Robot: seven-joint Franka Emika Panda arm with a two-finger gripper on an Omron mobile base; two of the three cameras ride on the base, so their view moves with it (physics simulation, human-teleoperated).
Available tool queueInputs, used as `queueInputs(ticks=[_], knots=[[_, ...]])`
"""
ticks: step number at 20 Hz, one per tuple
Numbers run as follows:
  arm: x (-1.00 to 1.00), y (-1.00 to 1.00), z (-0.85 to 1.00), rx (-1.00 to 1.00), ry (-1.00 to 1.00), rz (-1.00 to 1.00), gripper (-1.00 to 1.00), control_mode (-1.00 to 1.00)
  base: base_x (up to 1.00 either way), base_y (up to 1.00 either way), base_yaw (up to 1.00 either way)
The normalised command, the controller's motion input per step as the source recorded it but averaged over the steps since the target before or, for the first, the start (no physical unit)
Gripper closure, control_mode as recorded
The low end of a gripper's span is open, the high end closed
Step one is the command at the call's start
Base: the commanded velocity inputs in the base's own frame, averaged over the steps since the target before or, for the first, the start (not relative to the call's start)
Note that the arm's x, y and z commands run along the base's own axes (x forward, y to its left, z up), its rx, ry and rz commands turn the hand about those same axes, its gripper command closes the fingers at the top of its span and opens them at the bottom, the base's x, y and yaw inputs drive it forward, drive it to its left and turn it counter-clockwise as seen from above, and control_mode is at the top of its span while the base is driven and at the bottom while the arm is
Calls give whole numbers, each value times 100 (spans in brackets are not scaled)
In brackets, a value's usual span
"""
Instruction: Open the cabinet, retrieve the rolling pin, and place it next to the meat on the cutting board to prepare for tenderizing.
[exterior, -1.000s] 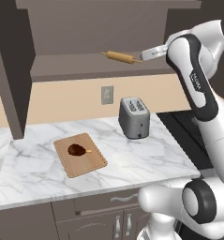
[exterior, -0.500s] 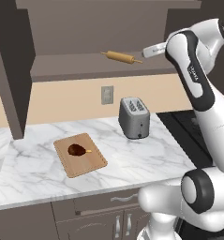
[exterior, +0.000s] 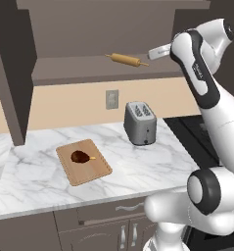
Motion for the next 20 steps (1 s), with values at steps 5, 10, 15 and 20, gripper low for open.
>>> queueInputs(ticks=[5, 10, 15, 20], knots=[[26, -9, -4, -3, 0, 0, -100, -100, 0, 0, 0], [28, -5, -2, -3, 0, 0, -100, -100, 0, 0, 0], [26, 0, -4, -4, 0, 0, -100, -100, 0, 0, 0], [25, 0, -4, -4, 0, 0, -100, -100, 0, 0, 0]])
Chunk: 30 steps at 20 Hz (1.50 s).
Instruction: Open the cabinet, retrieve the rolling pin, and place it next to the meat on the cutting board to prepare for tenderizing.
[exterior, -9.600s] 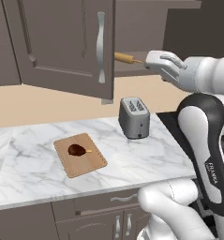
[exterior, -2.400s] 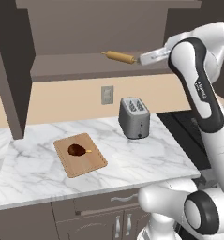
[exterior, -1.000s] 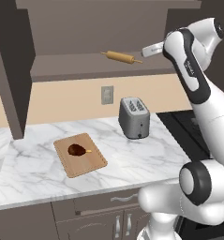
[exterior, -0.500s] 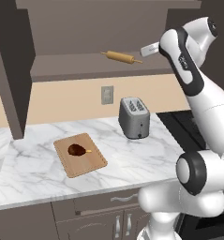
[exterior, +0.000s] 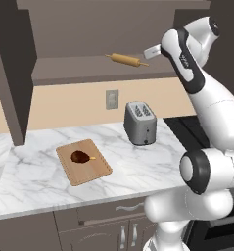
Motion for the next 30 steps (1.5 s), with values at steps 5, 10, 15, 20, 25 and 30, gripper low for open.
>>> queueInputs(ticks=[5, 10, 15, 20, 25, 30], knots=[[22, 0, -5, -3, 0, 0, -100, -100, 0, 0, 0], [23, 0, -5, -2, 0, 0, -100, -100, 0, 0, 0], [27, 0, -3, -1, 0, 0, -100, -100, 0, 0, 0], [28, 0, -3, -1, 0, 0, -100, -100, 0, 0, 0], [21, 0, -4, 0, 0, 0, -100, -100, 0, 0, 0], [1, 0, -7, 0, 0, 0, -100, -100, 0, 0, 0]])
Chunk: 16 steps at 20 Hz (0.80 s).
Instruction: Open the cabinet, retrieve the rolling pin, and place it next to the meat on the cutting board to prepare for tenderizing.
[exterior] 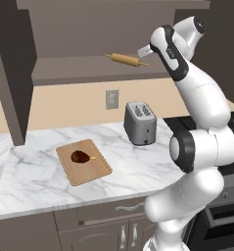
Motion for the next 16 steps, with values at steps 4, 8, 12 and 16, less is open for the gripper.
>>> queueInputs(ticks=[4, 8, 12, 16], knots=[[0, 0, -9, -1, 0, 0, -100, -100, 0, 0, 0], [0, 1, -11, -1, 0, 0, -100, -100, 0, 0, 0], [0, 5, -14, -2, 0, 0, -100, -100, 0, 0, 0], [0, 8, -10, -2, 0, 0, -100, -100, 0, 0, 0]])
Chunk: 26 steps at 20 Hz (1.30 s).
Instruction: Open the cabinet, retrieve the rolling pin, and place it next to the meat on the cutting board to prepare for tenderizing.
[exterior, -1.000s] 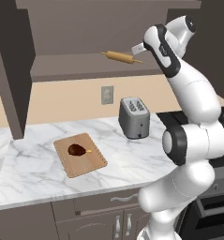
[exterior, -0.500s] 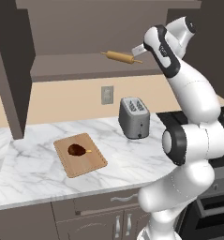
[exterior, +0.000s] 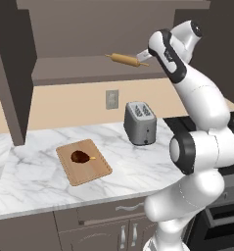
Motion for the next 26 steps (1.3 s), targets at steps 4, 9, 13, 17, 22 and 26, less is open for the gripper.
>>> queueInputs(ticks=[4, 9, 13, 17, 22, 26], knots=[[6, 13, -8, -2, 0, 0, -100, -100, 0, 0, 0], [24, 7, -6, -3, 0, 0, -100, -100, 0, 0, 0], [29, 1, -6, -4, 0, 0, -100, -100, 0, 0, 0], [30, 0, -8, -4, 0, 0, -100, -100, 0, 0, 0], [19, 3, -12, -3, 0, 0, -100, -100, 0, 0, 0], [7, 6, -14, -1, 0, 0, -100, -100, 0, 0, 0]])
